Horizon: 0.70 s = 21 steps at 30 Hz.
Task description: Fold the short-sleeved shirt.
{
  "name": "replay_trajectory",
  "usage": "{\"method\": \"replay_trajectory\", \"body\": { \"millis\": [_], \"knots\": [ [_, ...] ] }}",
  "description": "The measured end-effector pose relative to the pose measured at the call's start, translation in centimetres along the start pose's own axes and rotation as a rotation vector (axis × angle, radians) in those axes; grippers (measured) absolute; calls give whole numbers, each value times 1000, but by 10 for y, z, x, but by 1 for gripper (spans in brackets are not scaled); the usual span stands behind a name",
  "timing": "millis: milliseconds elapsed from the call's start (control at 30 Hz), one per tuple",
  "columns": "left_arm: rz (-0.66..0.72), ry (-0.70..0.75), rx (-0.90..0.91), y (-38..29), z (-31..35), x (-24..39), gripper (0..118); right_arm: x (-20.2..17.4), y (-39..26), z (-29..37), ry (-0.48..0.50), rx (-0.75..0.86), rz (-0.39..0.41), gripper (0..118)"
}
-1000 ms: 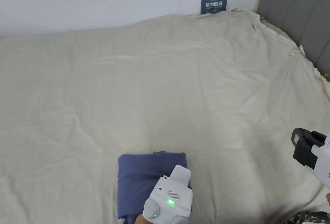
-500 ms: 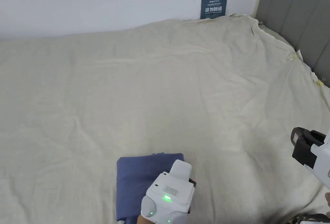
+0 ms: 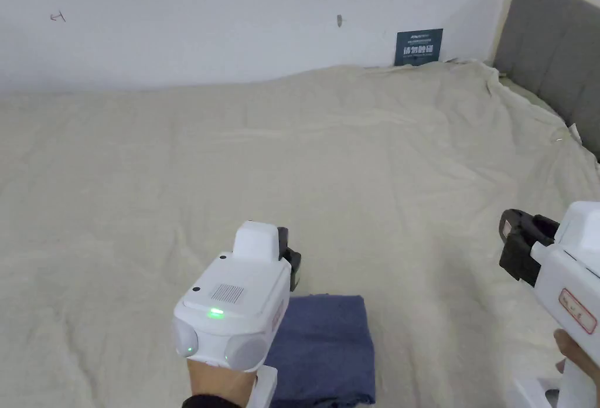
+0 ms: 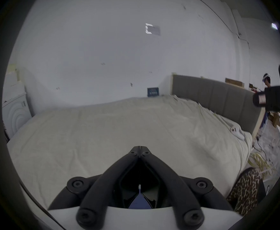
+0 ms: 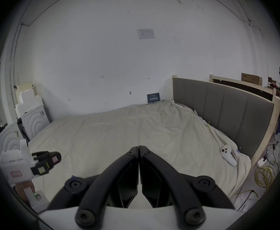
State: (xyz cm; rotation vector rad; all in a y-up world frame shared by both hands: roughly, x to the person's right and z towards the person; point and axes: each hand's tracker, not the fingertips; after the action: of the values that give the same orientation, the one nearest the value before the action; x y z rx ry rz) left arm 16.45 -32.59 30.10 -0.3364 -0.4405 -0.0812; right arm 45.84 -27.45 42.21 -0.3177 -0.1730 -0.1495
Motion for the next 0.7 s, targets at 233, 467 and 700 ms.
{"method": "replay_trajectory", "body": {
  "millis": [233,467,700],
  "knots": [
    [51,125,94,24,30,-56,0,-39,9,-13,63,55,32,0],
    [93,251,156,24,56,-96,0,-68,6,-18,77,120,92,0],
    [104,310,182,18,73,-112,0,-86,10,-7,83,156,110,0]
  ]
}}
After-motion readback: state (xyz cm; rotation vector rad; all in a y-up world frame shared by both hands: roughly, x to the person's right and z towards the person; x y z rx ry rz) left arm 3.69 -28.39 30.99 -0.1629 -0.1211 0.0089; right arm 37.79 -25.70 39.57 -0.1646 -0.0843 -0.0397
